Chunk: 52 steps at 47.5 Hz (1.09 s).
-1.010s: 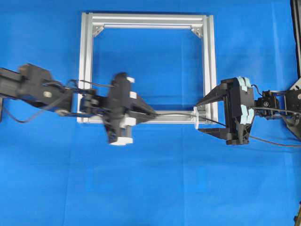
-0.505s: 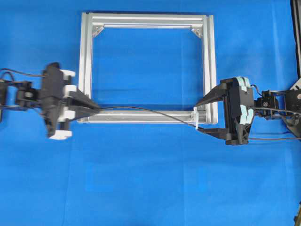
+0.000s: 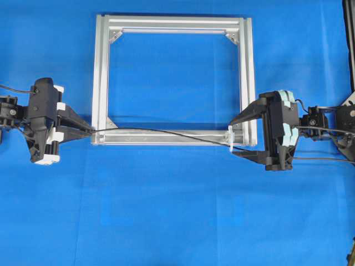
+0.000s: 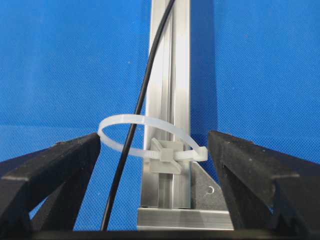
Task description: Insert the wire through the string loop located on the right side.
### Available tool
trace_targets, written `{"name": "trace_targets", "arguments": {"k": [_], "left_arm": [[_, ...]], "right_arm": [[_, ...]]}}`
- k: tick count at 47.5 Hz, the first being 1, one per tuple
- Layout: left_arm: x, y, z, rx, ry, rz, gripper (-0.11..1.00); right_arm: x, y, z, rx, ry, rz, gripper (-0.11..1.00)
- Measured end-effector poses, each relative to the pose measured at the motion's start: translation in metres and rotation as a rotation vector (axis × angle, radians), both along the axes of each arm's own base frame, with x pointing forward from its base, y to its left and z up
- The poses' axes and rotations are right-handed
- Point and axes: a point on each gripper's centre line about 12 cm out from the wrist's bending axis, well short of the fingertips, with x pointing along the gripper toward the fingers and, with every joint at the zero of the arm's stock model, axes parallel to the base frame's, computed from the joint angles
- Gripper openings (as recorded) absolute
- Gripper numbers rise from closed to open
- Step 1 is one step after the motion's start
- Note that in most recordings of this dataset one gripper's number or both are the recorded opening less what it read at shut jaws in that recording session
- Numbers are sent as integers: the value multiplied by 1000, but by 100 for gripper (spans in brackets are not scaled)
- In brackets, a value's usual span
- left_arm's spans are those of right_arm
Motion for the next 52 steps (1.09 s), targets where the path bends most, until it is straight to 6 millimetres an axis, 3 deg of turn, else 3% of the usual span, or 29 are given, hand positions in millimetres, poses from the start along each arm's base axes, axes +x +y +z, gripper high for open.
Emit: {"name": "trace_targets", "arguments": {"k": [16, 19, 26, 29, 37, 52], "left_arm": [[0, 0, -1, -1, 3, 1, 10], [0, 0, -1, 0, 3, 0, 24], [-1, 0, -1, 0, 11, 1, 71], [-1, 0, -2, 3, 12, -1, 84], [-1, 2, -2, 4, 14, 4, 74], [3, 1, 9, -2, -28, 5, 75]], "right_arm": [[0, 0, 0, 0, -2, 0, 94], [0, 0, 0, 1, -1, -1, 94], [1, 0, 1, 1, -1, -3, 94], [1, 0, 1, 1, -3, -1, 94], [1, 0, 1, 1, -1, -3, 94], [2, 1, 9, 10, 11, 5, 94]]}}
